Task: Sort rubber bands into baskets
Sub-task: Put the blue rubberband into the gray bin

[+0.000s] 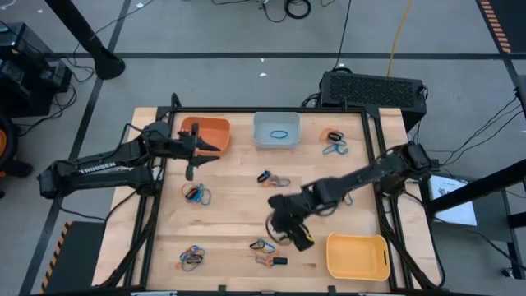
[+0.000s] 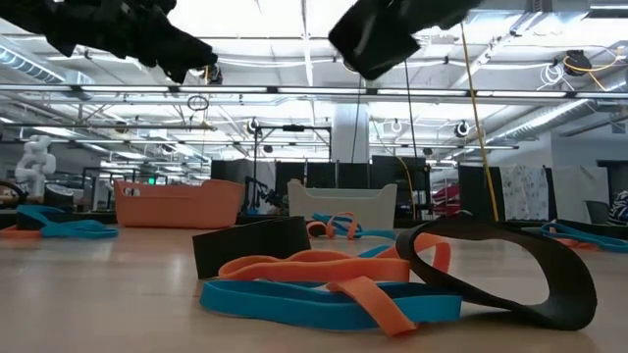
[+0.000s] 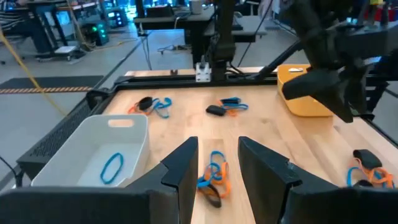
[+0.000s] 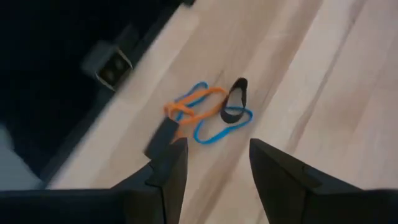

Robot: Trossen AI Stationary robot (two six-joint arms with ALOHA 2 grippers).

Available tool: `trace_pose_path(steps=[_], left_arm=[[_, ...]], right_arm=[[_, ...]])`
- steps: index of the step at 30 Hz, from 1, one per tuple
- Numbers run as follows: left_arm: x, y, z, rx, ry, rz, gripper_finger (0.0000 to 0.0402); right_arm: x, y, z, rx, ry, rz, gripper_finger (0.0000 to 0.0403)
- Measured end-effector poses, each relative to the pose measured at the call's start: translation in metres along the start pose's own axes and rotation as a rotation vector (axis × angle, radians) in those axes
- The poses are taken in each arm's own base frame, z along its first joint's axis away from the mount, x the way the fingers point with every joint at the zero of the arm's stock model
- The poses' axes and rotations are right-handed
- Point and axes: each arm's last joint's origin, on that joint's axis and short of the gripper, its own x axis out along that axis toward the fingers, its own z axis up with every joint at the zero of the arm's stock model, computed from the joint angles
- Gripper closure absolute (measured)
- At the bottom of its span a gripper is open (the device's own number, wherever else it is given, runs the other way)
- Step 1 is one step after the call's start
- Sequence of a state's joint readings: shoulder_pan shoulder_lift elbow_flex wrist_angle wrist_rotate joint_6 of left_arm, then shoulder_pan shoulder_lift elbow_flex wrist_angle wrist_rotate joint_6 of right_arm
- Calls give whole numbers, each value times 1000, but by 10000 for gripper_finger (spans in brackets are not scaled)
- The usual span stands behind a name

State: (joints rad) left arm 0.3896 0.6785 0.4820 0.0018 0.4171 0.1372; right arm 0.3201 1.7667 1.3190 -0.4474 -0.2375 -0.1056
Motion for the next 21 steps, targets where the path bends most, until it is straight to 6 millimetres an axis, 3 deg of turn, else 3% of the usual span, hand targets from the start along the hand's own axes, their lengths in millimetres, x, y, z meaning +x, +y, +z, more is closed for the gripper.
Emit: trace_pose_path(steps=[6,15,21], left_arm=[[2,-4,2,12,-18,-24,278],[3,-6,2,23,-17,-42,278],[3,-6,2,37,-16,-42,278]], right_arm=[[24,13,-3,-183,28,-19,238],[78,3,-24,-343,111,4,238],[101,6,-34,-441,139,29,238]])
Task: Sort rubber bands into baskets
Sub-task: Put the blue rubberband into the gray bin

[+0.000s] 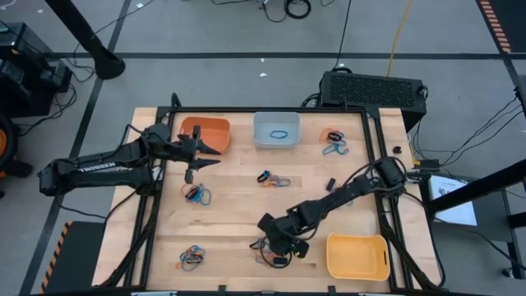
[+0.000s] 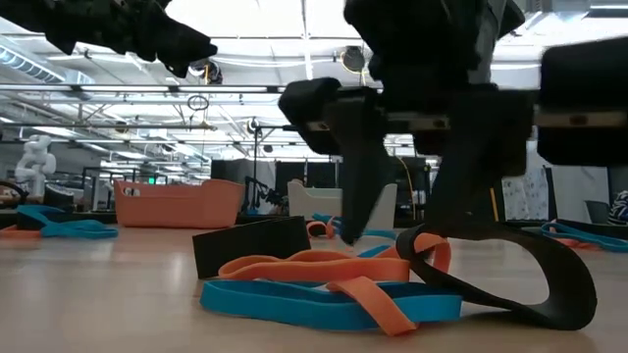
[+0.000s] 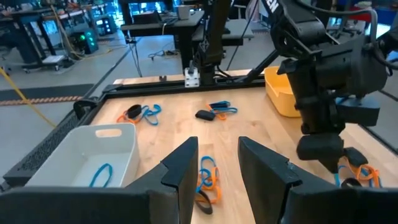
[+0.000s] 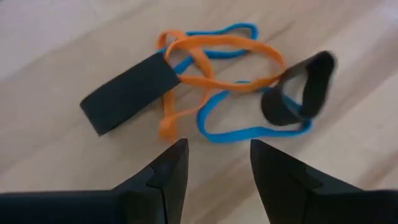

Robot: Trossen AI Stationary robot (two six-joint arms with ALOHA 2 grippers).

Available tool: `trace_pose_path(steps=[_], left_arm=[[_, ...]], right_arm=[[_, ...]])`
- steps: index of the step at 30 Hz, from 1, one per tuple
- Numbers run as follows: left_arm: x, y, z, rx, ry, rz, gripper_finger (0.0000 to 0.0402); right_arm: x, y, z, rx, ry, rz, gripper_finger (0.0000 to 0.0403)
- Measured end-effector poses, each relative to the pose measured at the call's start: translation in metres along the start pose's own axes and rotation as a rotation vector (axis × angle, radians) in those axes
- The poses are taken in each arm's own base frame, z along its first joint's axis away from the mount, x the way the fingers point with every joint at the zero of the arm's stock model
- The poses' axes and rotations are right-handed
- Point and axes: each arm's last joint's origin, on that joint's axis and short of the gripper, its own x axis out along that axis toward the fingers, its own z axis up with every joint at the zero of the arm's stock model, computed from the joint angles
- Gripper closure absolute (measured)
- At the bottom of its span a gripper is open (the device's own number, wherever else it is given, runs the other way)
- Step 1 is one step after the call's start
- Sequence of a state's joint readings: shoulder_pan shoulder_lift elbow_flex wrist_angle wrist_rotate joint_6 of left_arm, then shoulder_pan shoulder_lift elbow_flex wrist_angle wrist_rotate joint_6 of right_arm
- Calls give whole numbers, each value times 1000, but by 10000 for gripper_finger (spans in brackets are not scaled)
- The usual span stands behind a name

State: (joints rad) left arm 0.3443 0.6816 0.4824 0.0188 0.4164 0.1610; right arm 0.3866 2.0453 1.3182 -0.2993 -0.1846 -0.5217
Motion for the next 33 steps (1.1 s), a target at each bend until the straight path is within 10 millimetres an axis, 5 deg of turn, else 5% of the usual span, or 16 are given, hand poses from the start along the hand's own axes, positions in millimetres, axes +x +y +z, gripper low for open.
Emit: trace_pose_path(steps=[14,33], left_arm=[[6,2,-4,-1,29,-4,278],[9,3,-6,-7,41,-6,278]], right_arm=[[6,1,3,-50,-32,-10,248],[6,2,3,-26,-57,37,398]])
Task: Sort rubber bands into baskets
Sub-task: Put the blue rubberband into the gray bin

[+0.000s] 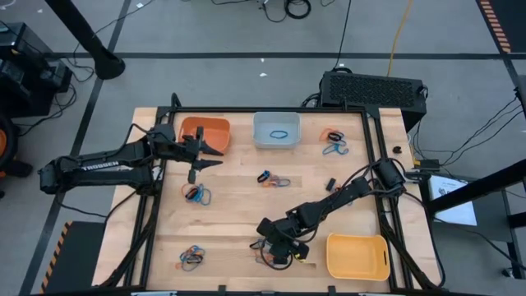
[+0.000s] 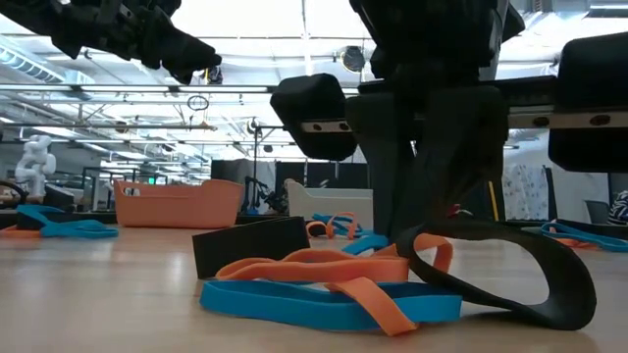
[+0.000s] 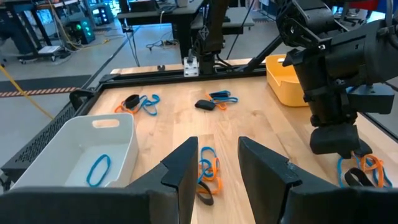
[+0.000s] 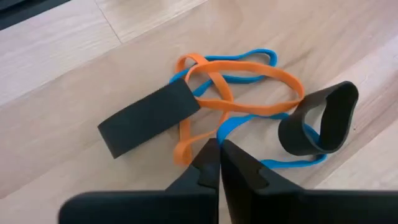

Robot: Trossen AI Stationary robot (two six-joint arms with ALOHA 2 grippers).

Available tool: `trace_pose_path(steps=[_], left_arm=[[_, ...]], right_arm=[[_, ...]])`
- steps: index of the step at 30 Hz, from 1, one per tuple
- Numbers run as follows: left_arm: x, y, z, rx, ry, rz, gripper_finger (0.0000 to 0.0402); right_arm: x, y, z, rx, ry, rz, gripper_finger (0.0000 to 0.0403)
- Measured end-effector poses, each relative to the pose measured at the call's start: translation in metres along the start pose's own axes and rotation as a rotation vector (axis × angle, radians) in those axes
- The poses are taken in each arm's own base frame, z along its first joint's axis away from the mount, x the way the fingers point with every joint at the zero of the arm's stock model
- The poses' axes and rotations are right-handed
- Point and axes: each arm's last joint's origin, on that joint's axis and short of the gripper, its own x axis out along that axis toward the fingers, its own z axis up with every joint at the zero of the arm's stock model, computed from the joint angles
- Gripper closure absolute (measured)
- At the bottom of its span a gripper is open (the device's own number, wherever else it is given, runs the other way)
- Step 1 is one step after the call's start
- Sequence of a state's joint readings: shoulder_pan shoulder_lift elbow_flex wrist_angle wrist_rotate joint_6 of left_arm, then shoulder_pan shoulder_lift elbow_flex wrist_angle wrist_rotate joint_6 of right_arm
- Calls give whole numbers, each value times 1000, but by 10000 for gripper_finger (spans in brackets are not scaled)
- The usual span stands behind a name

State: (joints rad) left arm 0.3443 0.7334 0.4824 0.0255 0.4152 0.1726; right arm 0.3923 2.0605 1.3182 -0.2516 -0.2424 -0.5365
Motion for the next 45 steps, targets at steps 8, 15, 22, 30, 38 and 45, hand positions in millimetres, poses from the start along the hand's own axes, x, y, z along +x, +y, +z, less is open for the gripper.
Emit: trace_pose_path(steps=[8,15,22,30,38,45], left_arm=[[0,0,1,5,-11,2,278],[0,0,1,5,-11,10,278],[0,1,2,7,-15,11,278],[0,1,2,5,-11,40,278],[-2,9,-3,-5,73,315,278],[-3,10,-7,6,125,390,278]], right_arm=[[-5,-4,-3,-9,60,-75,400],[-32,-4,-1,-11,178,-180,402],[-73,-1,7,-15,237,-284,402],[-114,-9,16,-92,221,-453,403],[-150,-58,-18,-68,298,-569,403],[-188,-120,-79,138,332,-739,403]])
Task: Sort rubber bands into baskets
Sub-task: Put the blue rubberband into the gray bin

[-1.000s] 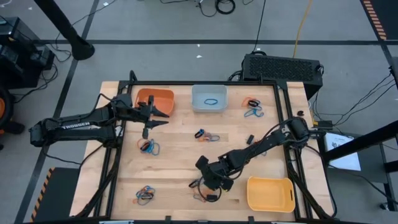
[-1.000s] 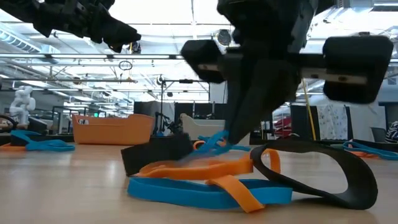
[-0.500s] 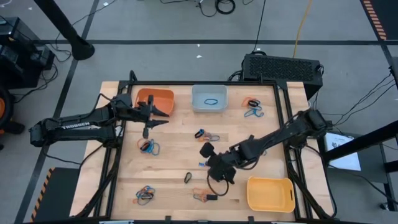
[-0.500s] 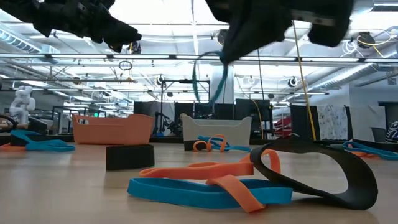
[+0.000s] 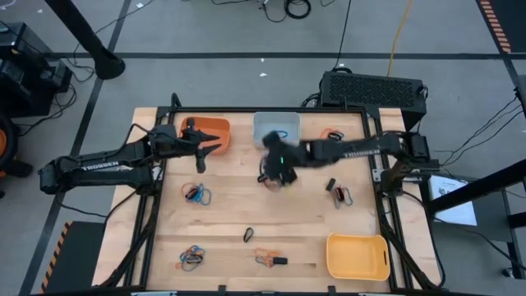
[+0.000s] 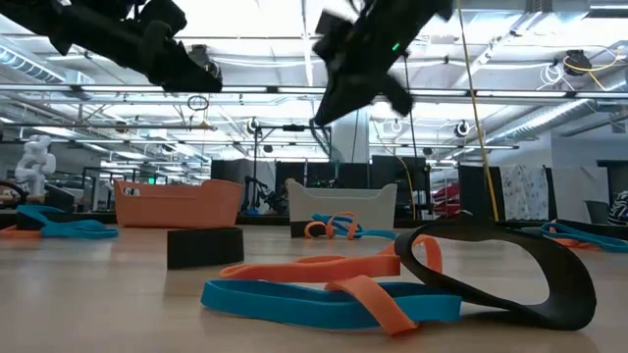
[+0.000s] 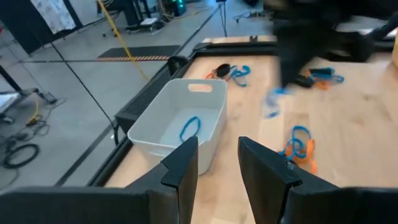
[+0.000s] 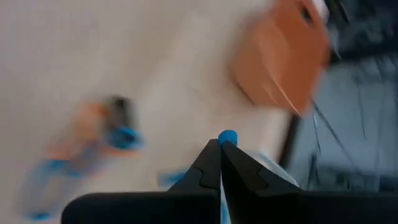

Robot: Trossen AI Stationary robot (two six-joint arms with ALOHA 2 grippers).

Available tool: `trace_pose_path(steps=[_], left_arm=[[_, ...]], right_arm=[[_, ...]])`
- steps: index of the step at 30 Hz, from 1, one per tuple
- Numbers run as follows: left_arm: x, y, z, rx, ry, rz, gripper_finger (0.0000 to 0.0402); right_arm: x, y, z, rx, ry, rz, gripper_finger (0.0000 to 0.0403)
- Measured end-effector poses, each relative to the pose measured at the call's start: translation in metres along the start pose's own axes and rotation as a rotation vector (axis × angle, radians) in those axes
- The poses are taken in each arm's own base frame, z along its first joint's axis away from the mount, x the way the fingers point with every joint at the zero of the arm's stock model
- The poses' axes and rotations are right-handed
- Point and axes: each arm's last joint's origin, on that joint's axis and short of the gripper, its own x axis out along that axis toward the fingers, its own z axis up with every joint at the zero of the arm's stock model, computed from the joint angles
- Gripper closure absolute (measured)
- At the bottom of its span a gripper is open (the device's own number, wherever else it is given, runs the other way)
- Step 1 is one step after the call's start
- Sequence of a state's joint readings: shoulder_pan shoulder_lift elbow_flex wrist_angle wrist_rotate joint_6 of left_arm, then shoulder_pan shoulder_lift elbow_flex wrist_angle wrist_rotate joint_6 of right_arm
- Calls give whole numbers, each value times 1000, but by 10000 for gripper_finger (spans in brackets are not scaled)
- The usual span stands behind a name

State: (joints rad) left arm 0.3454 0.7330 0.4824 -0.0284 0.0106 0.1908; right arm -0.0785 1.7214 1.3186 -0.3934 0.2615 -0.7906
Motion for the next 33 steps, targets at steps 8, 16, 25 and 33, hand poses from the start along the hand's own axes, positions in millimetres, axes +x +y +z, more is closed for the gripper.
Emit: trace_pose_path(steps=[8,16,25,33], left_arm=[[0,1,-5,45,66,64,278],[-2,7,-11,67,157,274,278],[-2,7,-10,69,159,288,278],[-2,8,-11,74,166,315,278]], right_arm=[[22,-59,-69,346,102,-113,402],[33,-77,-109,596,93,-55,402],[33,-81,-116,733,103,-70,400],[33,-81,-116,741,103,-72,344]])
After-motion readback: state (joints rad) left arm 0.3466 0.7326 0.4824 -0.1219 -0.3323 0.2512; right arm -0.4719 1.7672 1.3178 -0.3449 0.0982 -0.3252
